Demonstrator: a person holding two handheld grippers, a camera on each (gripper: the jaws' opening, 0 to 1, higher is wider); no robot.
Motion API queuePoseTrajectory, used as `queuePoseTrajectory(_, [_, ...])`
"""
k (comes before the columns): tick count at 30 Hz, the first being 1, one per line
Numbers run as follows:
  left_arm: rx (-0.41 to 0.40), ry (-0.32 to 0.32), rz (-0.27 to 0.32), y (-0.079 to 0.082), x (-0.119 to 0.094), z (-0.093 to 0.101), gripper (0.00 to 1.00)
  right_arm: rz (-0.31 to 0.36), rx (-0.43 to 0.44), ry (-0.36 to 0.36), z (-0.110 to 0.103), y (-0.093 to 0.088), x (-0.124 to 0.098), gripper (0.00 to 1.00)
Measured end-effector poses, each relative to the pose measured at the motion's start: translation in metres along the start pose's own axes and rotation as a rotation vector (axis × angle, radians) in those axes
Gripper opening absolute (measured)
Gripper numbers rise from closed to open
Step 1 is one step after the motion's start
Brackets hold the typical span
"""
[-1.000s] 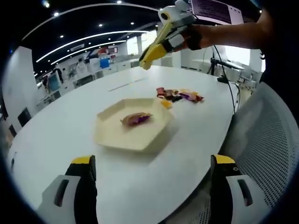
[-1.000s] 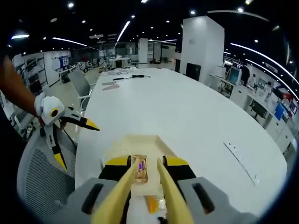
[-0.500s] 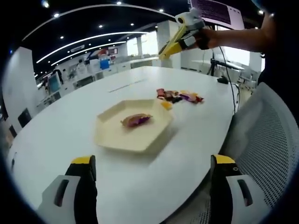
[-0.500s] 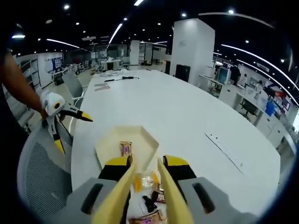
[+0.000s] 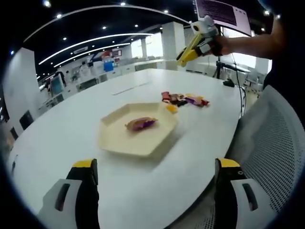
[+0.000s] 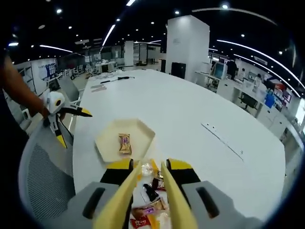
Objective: Place the target food into the container with the food tongs after gripping and lifting it, then release it inside without dropping or visibly crushing the food.
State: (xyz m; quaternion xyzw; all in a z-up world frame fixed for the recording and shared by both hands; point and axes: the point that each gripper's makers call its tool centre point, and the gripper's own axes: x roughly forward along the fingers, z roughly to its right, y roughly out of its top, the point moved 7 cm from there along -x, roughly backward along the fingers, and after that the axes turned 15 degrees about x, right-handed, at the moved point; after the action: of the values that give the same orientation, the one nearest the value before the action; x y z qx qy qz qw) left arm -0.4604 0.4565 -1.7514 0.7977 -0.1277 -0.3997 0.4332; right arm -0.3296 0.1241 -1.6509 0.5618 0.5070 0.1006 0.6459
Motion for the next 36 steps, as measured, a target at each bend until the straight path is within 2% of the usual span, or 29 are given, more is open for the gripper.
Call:
queuePoseTrajectory(18, [-0.017, -0.007, 0.010, 0.000, 0.000, 0.000, 0.99, 0.001, 0.040, -0.079, 0.019, -0.023, -0.025, 0.27])
queuePoseTrajectory(25, [-0.026, 0.015, 0.005, -0.002, -0.001, -0.003, 0.99, -0.008, 0.056, -0.103, 0.026, -0.031, -0.031, 0.27])
queuePoseTrajectory(36, [-0.014, 0.014, -0.005, -0.004, -0.001, -0.003, 0.99, -0.036, 0.104, -0.185, 0.040, -0.055, -0.036, 0.27])
